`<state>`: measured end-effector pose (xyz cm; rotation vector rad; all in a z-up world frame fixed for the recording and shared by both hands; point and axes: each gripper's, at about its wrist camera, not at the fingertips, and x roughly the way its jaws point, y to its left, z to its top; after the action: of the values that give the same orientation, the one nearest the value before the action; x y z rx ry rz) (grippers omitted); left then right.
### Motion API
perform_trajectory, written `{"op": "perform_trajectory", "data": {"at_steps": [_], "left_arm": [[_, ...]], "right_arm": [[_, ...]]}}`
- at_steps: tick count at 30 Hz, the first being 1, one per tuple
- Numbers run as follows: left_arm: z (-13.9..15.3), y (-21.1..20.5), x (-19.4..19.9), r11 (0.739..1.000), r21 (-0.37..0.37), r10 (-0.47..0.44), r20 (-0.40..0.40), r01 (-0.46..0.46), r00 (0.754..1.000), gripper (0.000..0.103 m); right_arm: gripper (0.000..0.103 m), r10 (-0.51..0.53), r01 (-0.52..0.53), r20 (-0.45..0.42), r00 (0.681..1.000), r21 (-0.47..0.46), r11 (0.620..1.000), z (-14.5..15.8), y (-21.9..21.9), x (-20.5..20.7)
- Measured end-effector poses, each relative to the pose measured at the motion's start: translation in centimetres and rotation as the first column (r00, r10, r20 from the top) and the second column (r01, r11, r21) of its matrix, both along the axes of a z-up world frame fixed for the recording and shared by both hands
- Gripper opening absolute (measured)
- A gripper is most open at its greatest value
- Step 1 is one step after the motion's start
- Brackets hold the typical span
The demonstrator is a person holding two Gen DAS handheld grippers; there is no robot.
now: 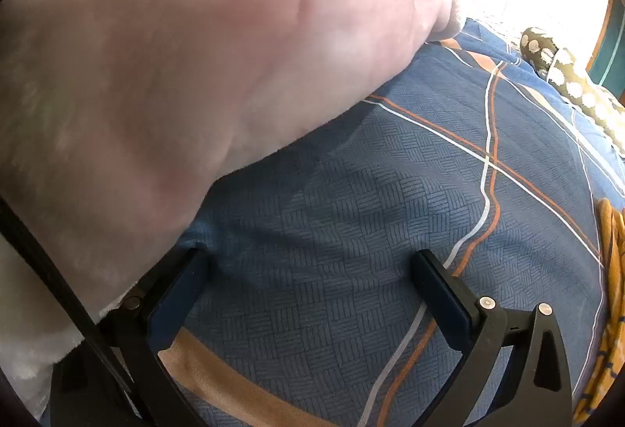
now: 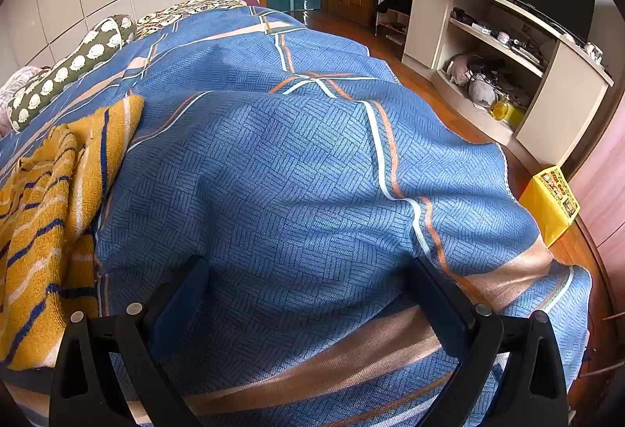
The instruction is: Fold small clothes
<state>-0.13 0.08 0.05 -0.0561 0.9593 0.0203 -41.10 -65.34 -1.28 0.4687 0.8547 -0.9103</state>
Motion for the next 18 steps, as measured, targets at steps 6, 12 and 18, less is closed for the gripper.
{"op": "perform_trajectory", "data": {"at_steps": [6,12,18], "left_arm": [[-0.01,-0.04,0.05,1.0,0.006,0.0,-0.007,0.0,1.0,0.103],[-0.01,-0.04,0.06,1.0,0.007,0.0,-0.008,0.0,1.0,0.103],[-0.01,-0.04,0.06,1.0,0.007,0.0,-0.009,0.0,1.0,0.103]], "right_arm": [[0.103,0.0,0.0,0.002,1.0,0.001,1.0,0.03,0.01,0.01],[0.103,0.0,0.0,0.002,1.0,0.002,1.0,0.02,0.01,0.0],[0.103,0.0,0.0,0.002,1.0,0.002,1.0,0.03,0.01,0.01]]}}
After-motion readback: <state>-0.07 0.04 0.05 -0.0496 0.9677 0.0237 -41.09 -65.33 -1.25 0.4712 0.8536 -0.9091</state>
